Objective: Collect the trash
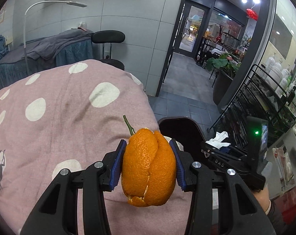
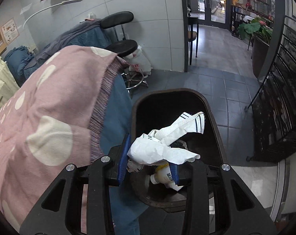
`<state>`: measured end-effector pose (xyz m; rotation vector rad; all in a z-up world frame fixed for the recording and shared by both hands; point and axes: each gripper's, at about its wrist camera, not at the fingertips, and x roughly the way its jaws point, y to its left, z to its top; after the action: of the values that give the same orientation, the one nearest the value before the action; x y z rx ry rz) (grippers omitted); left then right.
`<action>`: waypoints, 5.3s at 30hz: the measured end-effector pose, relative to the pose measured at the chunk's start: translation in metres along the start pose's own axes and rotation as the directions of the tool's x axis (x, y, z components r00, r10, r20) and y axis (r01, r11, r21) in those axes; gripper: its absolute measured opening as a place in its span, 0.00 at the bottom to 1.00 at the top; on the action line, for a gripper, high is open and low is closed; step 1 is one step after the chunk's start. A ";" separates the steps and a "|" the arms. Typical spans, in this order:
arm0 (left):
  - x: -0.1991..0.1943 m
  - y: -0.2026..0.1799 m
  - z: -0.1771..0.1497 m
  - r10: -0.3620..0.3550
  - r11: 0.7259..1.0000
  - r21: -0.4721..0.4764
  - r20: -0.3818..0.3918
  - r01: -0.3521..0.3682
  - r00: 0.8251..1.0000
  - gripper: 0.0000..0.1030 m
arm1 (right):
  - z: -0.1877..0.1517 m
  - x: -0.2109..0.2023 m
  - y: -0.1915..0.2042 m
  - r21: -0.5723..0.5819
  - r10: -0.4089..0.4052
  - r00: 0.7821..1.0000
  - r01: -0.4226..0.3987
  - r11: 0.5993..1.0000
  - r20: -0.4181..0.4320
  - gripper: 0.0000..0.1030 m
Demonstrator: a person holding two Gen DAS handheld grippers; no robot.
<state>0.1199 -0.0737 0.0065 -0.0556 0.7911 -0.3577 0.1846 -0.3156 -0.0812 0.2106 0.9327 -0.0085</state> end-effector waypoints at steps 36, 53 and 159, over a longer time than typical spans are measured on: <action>0.070 -0.105 0.007 -0.180 0.964 0.157 -0.215 0.216 0.960 0.43 | -0.035 0.006 -0.056 0.172 -0.121 0.993 0.122 0.977 -0.019 0.69; 0.135 -0.159 -0.004 -0.145 0.931 0.263 -0.365 0.251 0.920 0.43 | -0.059 -0.015 -0.104 0.283 -0.176 0.984 0.174 0.943 -0.017 0.69; -0.140 0.023 -0.084 0.275 0.960 -0.064 0.387 -0.272 0.880 0.94 | -0.115 -0.212 0.098 -0.084 -0.009 0.816 0.070 0.994 0.578 0.95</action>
<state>-0.0232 0.0015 0.0388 -0.0207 0.3920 -0.0665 -0.0235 -0.2159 0.0387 0.0817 0.3230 -0.0604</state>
